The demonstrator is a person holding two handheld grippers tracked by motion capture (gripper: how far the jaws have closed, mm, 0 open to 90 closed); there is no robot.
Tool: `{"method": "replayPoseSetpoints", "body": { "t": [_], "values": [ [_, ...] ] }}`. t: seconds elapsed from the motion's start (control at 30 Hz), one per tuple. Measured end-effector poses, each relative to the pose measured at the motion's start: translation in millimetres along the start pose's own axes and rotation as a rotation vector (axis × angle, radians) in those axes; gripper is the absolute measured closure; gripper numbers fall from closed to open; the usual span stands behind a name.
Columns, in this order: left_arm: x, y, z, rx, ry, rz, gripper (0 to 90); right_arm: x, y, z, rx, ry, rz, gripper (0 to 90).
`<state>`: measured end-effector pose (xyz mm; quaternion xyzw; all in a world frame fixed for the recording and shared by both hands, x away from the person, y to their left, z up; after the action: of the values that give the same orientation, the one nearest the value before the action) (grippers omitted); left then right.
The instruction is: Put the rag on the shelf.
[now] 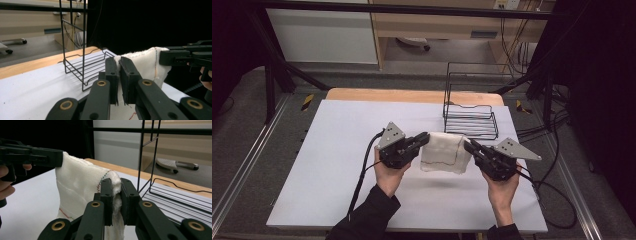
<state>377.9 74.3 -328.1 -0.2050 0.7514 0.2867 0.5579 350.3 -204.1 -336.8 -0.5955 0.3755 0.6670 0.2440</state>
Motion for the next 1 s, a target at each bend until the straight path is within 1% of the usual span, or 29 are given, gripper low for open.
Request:
{"method": "replayPoseSetpoints", "body": {
  "t": [0.07, 0.1, 0.17, 0.33, 0.37, 0.4, 0.53, 0.77, 0.83, 1.0],
  "values": [
    [-3.1, 0.2, -0.5, -0.001, -0.003, -0.01, 84.5, -0.9, 0.3, 0.0, 0.001, -0.001, -0.004, 81.5],
    [-4.7, 0.4, -0.6, -0.001, -0.004, -0.015, 84.5, -4.5, 0.7, 0.1, 0.005, 0.0, -0.017, 81.5],
    [-8.1, 0.8, -0.6, 0.0, -0.006, -0.025, 84.5, -5.9, 0.8, 0.1, 0.007, 0.002, -0.023, 81.6],
    [-16.8, 0.9, -1.7, 0.002, -0.011, -0.047, 84.5, -17.3, 1.8, -2.1, 0.02, 0.003, -0.065, 81.6],
    [-18.8, 0.7, -2.2, 0.004, -0.011, -0.05, 84.5, -17.3, 1.8, -2.1, 0.02, 0.003, -0.065, 81.6],
    [-21.3, 0.3, -3.0, 0.003, -0.012, -0.057, 84.5, -21.4, 2.1, -3.9, 0.026, 0.001, -0.08, 81.6],
    [-28.6, -1.6, -4.3, 0.003, -0.016, -0.076, 84.5, -27.2, 2.6, -5.8, 0.036, 0.0, -0.096, 81.6],
    [-40.0, -6.3, -3.0, -0.006, -0.007, -0.104, 84.5, -38.9, 0.1, -10.7, 0.047, -0.005, -0.125, 81.7],
    [-43.1, -7.3, -3.6, -0.007, -0.014, -0.112, 84.5, -41.4, -0.6, -11.9, 0.052, -0.006, -0.135, 81.7],
    [-50.3, -9.9, -3.3, -0.005, -0.012, -0.128, 84.6, -48.3, -0.2, -15.1, 0.059, -0.004, -0.15, 81.8]
  ]
}}
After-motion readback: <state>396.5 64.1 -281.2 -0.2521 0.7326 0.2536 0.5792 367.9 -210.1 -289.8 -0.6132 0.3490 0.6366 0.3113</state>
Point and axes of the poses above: each handheld gripper's, and its own axes: y roughly backward along the jaws, x roughly out of its underside, z roughly to its left, the point moved 1 cm from there along -y, roughly forward along the jaws, and after that the axes turned 4 degrees about y, right-handed, at the moved point
